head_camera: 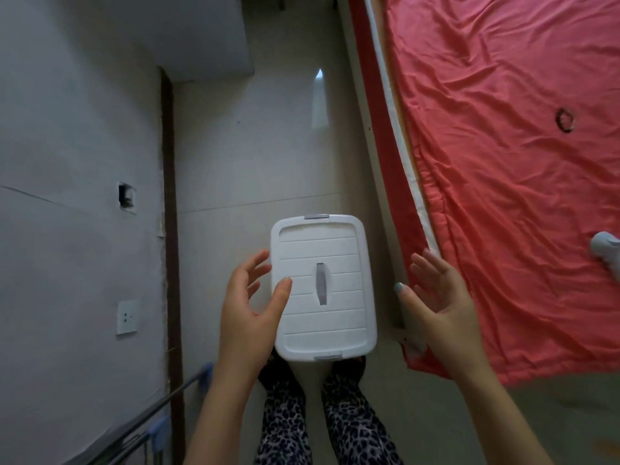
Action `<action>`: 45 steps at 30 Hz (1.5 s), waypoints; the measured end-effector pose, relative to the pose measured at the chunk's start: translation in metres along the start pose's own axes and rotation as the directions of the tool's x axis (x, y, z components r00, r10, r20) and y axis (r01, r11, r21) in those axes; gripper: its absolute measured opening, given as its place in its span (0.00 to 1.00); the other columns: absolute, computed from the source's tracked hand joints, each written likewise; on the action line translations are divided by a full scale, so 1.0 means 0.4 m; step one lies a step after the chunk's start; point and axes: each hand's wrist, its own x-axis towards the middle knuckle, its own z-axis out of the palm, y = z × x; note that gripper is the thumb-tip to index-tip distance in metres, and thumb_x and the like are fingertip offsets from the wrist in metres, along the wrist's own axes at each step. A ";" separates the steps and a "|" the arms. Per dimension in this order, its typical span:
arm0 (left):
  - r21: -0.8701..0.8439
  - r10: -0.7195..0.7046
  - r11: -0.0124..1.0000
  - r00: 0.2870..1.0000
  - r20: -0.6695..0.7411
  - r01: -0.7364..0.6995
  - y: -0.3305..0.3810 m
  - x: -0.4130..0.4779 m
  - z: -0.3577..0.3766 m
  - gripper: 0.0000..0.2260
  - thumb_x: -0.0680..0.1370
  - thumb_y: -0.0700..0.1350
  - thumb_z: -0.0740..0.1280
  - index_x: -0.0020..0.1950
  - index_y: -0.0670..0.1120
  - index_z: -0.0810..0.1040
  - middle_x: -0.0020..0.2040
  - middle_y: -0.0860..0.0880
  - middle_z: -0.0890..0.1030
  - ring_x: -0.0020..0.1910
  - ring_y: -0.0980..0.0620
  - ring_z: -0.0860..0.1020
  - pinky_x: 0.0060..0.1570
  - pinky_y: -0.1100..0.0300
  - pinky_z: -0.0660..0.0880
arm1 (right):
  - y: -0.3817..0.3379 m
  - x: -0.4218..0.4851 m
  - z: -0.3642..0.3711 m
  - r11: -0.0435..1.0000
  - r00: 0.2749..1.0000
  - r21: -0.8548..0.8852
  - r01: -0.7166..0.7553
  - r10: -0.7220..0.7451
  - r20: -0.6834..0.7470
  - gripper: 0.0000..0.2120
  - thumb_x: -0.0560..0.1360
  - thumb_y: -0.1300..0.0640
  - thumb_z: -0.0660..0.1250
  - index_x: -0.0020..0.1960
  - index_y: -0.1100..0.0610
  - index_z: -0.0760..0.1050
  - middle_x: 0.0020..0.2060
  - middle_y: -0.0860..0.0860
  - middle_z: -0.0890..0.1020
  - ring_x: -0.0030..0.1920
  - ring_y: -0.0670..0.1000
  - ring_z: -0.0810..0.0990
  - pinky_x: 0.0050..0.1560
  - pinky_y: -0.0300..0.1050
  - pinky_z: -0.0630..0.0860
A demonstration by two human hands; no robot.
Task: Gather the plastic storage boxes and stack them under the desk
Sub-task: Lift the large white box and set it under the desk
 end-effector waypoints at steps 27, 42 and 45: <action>0.251 -0.403 0.883 0.915 -0.026 0.397 -0.747 0.285 0.268 0.31 0.74 0.50 0.73 0.74 0.50 0.64 0.71 0.52 0.69 0.67 0.56 0.69 0.61 0.61 0.65 | 0.752 0.398 0.178 0.819 0.899 -0.385 -0.425 0.433 -0.073 0.46 0.68 0.49 0.78 0.78 0.53 0.56 0.76 0.53 0.64 0.74 0.55 0.65 0.69 0.52 0.66; 0.268 -0.581 0.754 0.799 -0.154 0.600 -1.000 0.430 0.341 0.48 0.68 0.49 0.79 0.79 0.40 0.53 0.78 0.42 0.61 0.76 0.44 0.62 0.74 0.51 0.60 | 0.996 0.511 0.215 0.691 0.767 -0.376 -0.618 0.635 -0.093 0.54 0.66 0.48 0.80 0.79 0.56 0.49 0.77 0.57 0.61 0.76 0.61 0.63 0.71 0.58 0.64; 0.274 -0.593 0.747 0.793 -0.138 0.606 -1.029 0.436 0.347 0.46 0.66 0.50 0.80 0.77 0.42 0.59 0.75 0.42 0.67 0.73 0.42 0.68 0.72 0.47 0.65 | 1.017 0.518 0.213 0.692 0.763 -0.380 -0.614 0.643 -0.064 0.55 0.64 0.49 0.81 0.79 0.58 0.50 0.75 0.58 0.65 0.73 0.61 0.67 0.71 0.58 0.67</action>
